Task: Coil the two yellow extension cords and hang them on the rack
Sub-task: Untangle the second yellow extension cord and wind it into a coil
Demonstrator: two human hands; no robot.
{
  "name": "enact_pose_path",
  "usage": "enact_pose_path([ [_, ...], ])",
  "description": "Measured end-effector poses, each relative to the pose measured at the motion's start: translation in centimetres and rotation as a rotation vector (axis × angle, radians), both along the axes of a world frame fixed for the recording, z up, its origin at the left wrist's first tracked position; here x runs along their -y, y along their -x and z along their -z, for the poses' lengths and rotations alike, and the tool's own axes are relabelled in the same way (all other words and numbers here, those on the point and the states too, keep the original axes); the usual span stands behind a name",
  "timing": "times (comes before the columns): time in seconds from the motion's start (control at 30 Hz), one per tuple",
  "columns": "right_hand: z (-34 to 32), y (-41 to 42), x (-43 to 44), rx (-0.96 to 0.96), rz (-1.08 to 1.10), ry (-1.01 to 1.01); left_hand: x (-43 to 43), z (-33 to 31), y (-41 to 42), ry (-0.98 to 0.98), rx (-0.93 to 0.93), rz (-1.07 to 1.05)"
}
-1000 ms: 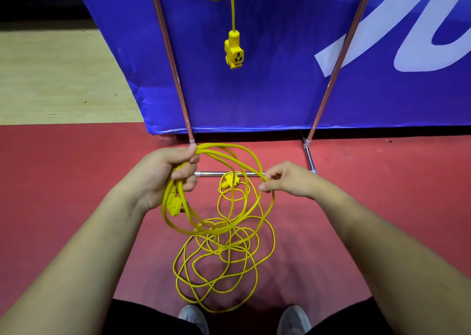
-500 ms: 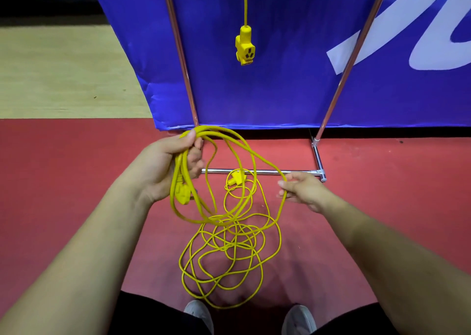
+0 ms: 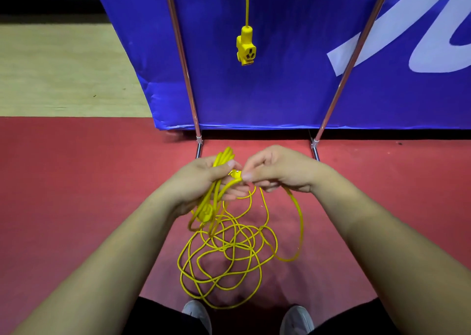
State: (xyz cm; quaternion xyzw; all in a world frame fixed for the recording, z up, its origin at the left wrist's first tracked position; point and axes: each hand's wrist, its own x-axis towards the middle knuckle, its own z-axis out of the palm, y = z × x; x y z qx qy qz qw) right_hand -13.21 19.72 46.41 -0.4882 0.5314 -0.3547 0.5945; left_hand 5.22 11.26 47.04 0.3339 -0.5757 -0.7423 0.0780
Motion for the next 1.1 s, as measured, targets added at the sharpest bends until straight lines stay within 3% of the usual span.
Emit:
enact_pose_path([
  [0.13, 1.2, 1.6, -0.1, 0.051, 0.142, 0.086, 0.9, -1.0, -0.4, -0.046, -0.089, -0.038],
  [0.3, 4.5, 4.6, -1.9, -0.277, 0.219, 0.016, 2.8, -1.6, -1.4, -0.262, -0.189, -0.231],
  [0.47, 4.9, 5.6, -2.3, -0.118, 0.609, 0.082, 2.7, -2.0, -2.2, -0.091, 0.024, -0.087],
  [0.67, 0.9, 2.1, -1.5, -0.386, 0.341, 0.210, 1.7, -1.1, -1.5, -0.125, 0.121, 0.000],
  [0.83, -0.7, -1.1, -0.2, -0.302, 0.259, 0.246, 1.1, -0.3, -0.7, 0.040, 0.047, -0.037],
  [0.97, -0.4, -1.8, 0.3, -0.269, 0.315, 0.261, 0.5, -0.7, -0.5, -0.126, -0.057, -0.005],
  [1.1, 0.8, 0.0, -0.1, -0.308, 0.317, 0.171, 0.9, -1.0, -0.3, -0.147, -0.101, -0.099],
])
